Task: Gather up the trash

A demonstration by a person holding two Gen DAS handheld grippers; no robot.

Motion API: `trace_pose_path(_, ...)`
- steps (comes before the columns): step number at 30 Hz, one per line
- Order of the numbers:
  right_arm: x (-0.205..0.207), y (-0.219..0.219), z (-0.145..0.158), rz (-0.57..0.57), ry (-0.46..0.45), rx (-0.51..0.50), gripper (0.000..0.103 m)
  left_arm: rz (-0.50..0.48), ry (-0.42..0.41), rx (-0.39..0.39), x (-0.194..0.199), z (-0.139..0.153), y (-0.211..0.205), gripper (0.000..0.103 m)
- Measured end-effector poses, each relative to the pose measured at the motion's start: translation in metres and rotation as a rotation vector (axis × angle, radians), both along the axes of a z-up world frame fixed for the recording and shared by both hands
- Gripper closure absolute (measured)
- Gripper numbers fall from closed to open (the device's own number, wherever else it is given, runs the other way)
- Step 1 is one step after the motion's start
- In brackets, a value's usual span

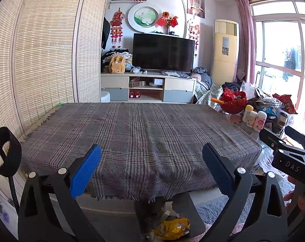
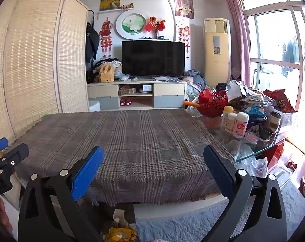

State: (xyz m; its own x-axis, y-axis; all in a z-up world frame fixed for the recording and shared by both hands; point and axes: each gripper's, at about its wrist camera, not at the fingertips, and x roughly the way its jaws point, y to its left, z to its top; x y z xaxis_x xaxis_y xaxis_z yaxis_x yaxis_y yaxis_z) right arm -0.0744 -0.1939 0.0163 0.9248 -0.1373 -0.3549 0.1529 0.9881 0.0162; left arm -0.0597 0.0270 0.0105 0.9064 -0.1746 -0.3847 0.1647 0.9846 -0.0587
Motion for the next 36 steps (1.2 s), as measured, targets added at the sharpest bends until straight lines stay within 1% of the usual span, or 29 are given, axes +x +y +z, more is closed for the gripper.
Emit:
trace_pose_path(13, 0.0039, -0.0014, -0.0029, 0.007, 0.012, 0.005, 0.003, 0.002, -0.003, 0.014, 0.0002, 0.0015, -0.0039, 0.008)
trace_pose_path(21, 0.0040, -0.0022, -0.0038, 0.011, 0.013, 0.011, 0.003, 0.004, 0.005, 0.002, 0.0012, 0.0012, -0.0012, 0.008)
trace_pose_path(36, 0.0038, -0.0034, -0.0074, 0.007, 0.019, 0.019, 0.003, 0.000, 0.009, 0.005, 0.0010, -0.0011, -0.0017, 0.008)
